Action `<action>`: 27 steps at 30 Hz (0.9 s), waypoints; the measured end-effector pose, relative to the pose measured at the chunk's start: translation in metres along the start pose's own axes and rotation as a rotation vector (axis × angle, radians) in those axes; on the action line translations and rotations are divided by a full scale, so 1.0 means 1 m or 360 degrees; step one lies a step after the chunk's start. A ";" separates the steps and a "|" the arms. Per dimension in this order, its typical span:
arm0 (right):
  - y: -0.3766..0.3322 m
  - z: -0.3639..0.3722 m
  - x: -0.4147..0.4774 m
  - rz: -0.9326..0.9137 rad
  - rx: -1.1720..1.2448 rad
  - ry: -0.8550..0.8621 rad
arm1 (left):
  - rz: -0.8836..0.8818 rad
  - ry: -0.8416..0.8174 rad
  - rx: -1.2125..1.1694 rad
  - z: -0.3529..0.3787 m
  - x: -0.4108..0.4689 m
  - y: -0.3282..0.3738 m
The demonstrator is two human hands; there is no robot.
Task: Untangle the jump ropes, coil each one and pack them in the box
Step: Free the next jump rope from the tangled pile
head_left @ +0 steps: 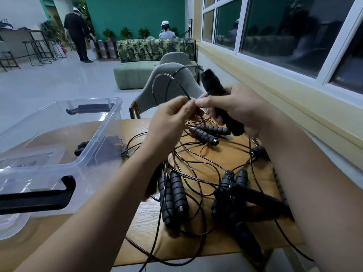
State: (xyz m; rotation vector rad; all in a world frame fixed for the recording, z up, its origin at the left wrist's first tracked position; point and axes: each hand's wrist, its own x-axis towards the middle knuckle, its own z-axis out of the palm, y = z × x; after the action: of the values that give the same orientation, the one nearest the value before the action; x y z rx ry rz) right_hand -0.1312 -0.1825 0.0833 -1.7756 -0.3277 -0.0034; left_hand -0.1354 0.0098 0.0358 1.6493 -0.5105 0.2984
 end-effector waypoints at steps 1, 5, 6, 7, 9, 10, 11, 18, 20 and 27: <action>0.003 0.000 0.000 0.0048 -0.0052 -0.0023 | -0.0004 0.0056 -0.0057 -0.005 0.002 0.002; 0.010 0.001 -0.001 0.0202 -0.0302 -0.0098 | -0.0055 0.0214 -0.0283 -0.023 0.008 0.008; 0.011 0.003 -0.002 0.0220 -0.0333 -0.0135 | -0.0077 0.0237 -0.0324 -0.026 0.010 0.008; 0.011 0.006 -0.002 0.0220 -0.0345 -0.0165 | -0.0102 0.0258 -0.0346 -0.029 0.011 0.008; 0.012 0.010 -0.001 0.0191 -0.0295 -0.0207 | -0.0138 0.0289 -0.0353 -0.032 0.012 0.007; 0.011 0.011 -0.001 0.0178 -0.0238 -0.0235 | -0.0141 0.0299 -0.0357 -0.034 0.013 0.007; 0.011 0.012 0.000 0.0175 -0.0191 -0.0265 | -0.0139 0.0311 -0.0377 -0.036 0.013 0.006; 0.010 0.020 -0.001 0.0071 -0.0286 -0.0228 | -0.0211 0.0407 -0.0523 -0.036 0.013 0.009; 0.006 0.020 -0.001 -0.0044 -0.0123 -0.0139 | -0.0283 0.0370 -0.0502 -0.031 0.012 0.007; -0.007 0.016 0.002 -0.0315 0.0354 0.0010 | -0.0322 -0.0180 -0.0071 0.014 -0.012 -0.006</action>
State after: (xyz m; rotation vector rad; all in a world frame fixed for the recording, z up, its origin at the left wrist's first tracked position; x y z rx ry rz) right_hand -0.1339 -0.1657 0.0862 -1.5176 -0.4801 -0.1095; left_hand -0.1444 -0.0014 0.0230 1.6658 -0.4276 0.0442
